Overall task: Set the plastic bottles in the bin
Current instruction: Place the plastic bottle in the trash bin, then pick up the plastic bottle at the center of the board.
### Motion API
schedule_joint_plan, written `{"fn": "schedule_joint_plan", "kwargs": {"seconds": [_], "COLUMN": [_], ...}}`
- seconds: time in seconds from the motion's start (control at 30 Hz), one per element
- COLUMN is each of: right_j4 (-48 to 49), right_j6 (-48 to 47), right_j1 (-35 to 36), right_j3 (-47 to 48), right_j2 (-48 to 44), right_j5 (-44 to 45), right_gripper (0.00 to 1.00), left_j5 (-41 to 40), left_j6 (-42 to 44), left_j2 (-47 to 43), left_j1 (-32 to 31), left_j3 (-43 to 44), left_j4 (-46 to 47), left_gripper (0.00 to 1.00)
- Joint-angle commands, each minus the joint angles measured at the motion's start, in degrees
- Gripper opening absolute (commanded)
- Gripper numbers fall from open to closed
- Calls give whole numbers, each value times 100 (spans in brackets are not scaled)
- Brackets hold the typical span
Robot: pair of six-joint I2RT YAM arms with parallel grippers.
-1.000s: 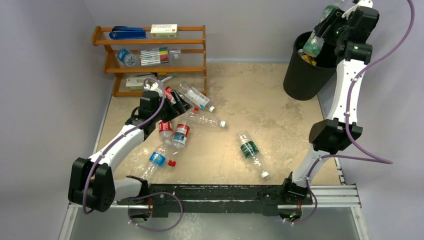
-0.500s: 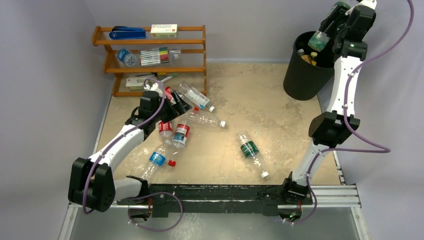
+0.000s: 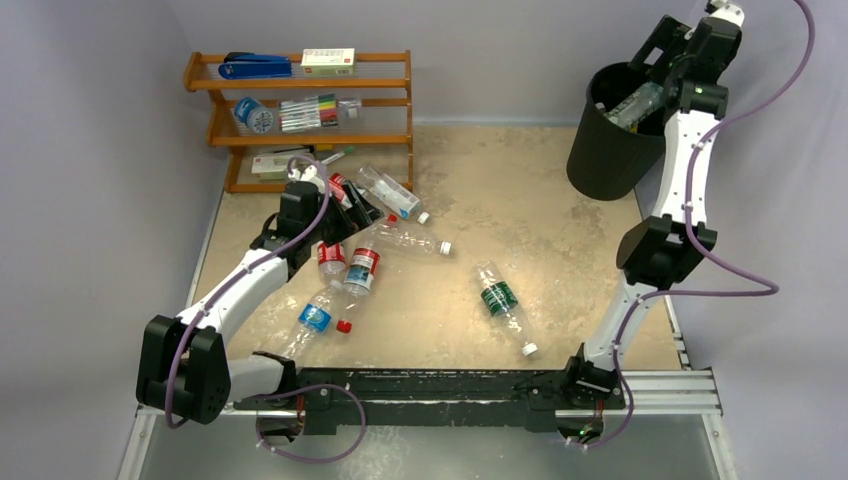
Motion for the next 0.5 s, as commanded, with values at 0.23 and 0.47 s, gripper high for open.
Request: {"fn": "schedule_joint_plan", "kwargs": {"seconds": [0.23, 0.47], "right_j4": [-417, -1046], "right_j6": [-768, -1042], "right_j1": [800, 1459], "right_j3": [-1608, -2893], "right_j2": [-1857, -2570], "right_j5": [-333, -232], "right_gripper": [100, 100], "left_j5": [-56, 115], "left_j6": [161, 115], "left_j2": [-86, -144], "left_j1": [-25, -25], "left_j3": [323, 175], "left_j4": [-41, 115], "left_gripper": [95, 95]}}
